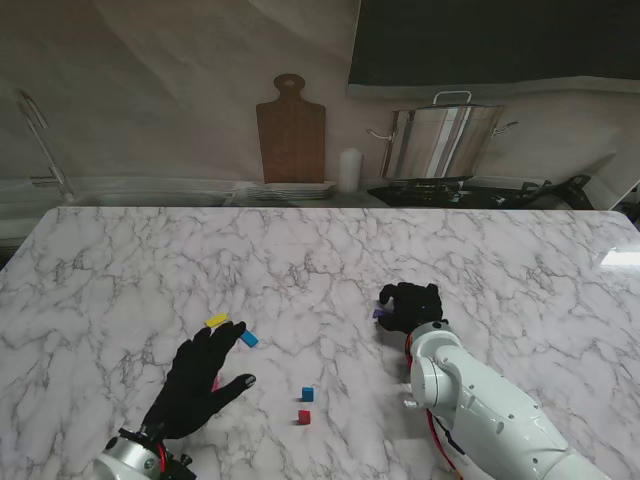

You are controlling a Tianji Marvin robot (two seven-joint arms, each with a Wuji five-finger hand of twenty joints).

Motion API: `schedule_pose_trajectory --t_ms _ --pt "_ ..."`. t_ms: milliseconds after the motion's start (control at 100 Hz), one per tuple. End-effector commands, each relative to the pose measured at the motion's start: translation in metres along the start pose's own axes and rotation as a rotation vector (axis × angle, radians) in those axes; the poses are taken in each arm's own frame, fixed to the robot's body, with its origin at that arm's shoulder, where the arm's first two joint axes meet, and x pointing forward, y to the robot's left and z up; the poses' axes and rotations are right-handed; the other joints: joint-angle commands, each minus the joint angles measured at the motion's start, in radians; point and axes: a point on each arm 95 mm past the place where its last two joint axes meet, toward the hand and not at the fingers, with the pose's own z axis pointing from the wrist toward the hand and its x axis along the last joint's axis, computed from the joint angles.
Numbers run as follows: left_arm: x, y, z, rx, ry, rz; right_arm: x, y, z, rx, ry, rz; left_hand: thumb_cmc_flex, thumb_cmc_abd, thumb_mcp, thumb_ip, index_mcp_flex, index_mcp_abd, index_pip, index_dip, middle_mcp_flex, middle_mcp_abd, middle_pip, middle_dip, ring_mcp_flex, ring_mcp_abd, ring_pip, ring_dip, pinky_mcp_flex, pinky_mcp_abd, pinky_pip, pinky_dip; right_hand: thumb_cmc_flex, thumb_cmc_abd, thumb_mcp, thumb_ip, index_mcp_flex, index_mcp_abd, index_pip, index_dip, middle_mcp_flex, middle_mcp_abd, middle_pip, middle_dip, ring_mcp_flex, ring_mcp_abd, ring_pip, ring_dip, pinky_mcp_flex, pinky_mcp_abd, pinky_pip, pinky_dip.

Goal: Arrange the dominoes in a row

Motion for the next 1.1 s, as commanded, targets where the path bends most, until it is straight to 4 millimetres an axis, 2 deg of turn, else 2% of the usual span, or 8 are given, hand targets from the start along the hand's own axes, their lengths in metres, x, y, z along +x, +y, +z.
schedule_pose_trajectory --t_ms 0,190,250,470,560,590,860,1090 --pt "0.001 0.002 -0.001 -0.019 -0.002 -0.001 0.002 -0.005 -0.001 0.012 0.008 0.000 0.010 -0.005 0.001 0.011 -0.024 0.002 0.011 0.013 -0.036 -0.015 -0.008 0.008 -0.013 -0.001 -0.005 -0.002 -0.011 -0.017 0.003 0.013 -0.008 -0.040 0.036 -0.019 0.023 -0.046 0.031 0.030 -0.018 -0.023 0.043 0.014 0.026 -0.010 0.028 0.013 0.004 -0.016 0.028 0.019" --pt "0.001 0.002 -0.001 -0.019 -0.002 0.000 0.006 -0.009 -0.002 0.016 0.024 -0.013 0.011 -0.006 0.001 0.011 -0.023 0.002 0.012 0.013 -0.035 -0.016 -0.008 0.008 -0.013 -0.002 -0.005 -0.001 -0.011 -0.017 0.003 0.013 0.036 -0.087 0.064 -0.027 0.076 -0.086 0.067 0.055 0.011 -0.022 0.049 0.022 0.043 -0.008 0.043 0.015 0.013 -0.015 0.039 0.023" --pt "0.001 0.002 -0.001 -0.017 -0.002 0.002 0.006 -0.010 -0.002 0.014 0.028 -0.019 0.011 -0.005 0.002 0.011 -0.023 0.003 0.012 0.013 -0.034 -0.016 -0.008 0.008 -0.013 -0.002 -0.005 -0.001 -0.011 -0.017 0.003 0.013 0.053 -0.094 0.069 -0.069 0.083 -0.090 0.079 0.043 0.022 -0.024 0.054 0.029 0.052 -0.009 0.053 0.017 0.018 -0.015 0.046 0.025" --pt "0.000 0.001 -0.001 -0.011 -0.005 0.003 0.008 -0.013 -0.001 0.009 0.035 -0.039 0.010 -0.005 0.001 0.011 -0.023 0.002 0.012 0.013 -0.035 -0.016 -0.008 0.008 -0.013 -0.002 -0.005 -0.002 -0.011 -0.017 0.003 0.013 0.102 -0.122 0.070 -0.128 0.100 -0.104 0.152 0.004 0.048 -0.033 0.071 0.041 0.075 -0.010 0.079 0.023 0.035 -0.017 0.064 0.025" --pt "0.000 0.000 -0.002 -0.009 -0.006 0.003 0.007 -0.014 -0.001 0.012 0.034 -0.045 0.010 -0.005 0.001 0.011 -0.022 0.002 0.012 0.013 -0.035 -0.015 -0.008 0.008 -0.012 0.000 -0.005 -0.002 -0.011 -0.017 0.003 0.013 0.133 -0.138 0.075 -0.137 0.118 -0.116 0.179 -0.001 0.058 -0.035 0.075 0.043 0.085 -0.010 0.085 0.025 0.040 -0.014 0.068 0.026" --pt "0.000 0.000 -0.002 -0.009 -0.007 0.003 0.007 -0.014 -0.001 0.014 0.034 -0.047 0.010 -0.005 0.001 0.011 -0.022 0.003 0.012 0.013 -0.034 -0.015 -0.008 0.008 -0.013 -0.002 -0.005 -0.001 -0.011 -0.017 0.003 0.013 0.147 -0.143 0.077 -0.146 0.118 -0.119 0.220 -0.041 0.061 -0.035 0.076 0.046 0.087 -0.010 0.088 0.026 0.041 -0.014 0.070 0.024" --pt "0.000 -0.001 -0.002 -0.007 -0.010 0.003 0.007 -0.016 -0.003 0.034 0.035 -0.054 0.012 -0.007 0.001 0.011 -0.023 0.003 0.012 0.013 -0.035 -0.014 -0.008 0.008 -0.013 -0.002 -0.005 -0.002 -0.011 -0.017 0.003 0.013 0.192 -0.161 0.082 -0.149 0.175 -0.148 0.310 -0.037 0.079 -0.040 0.082 0.051 0.102 -0.009 0.099 0.030 0.047 -0.012 0.076 0.024" --pt "0.000 -0.001 -0.003 -0.005 -0.013 0.002 0.007 -0.017 -0.003 0.039 0.042 -0.049 0.010 -0.008 0.001 0.011 -0.025 0.003 0.011 0.013 -0.035 -0.015 -0.008 0.008 -0.013 -0.002 -0.005 -0.002 -0.011 -0.017 0.004 0.014 0.186 -0.169 0.100 -0.145 0.133 -0.145 0.374 0.067 0.076 -0.044 0.068 0.045 0.101 -0.017 0.084 0.022 0.047 -0.012 0.077 0.023"
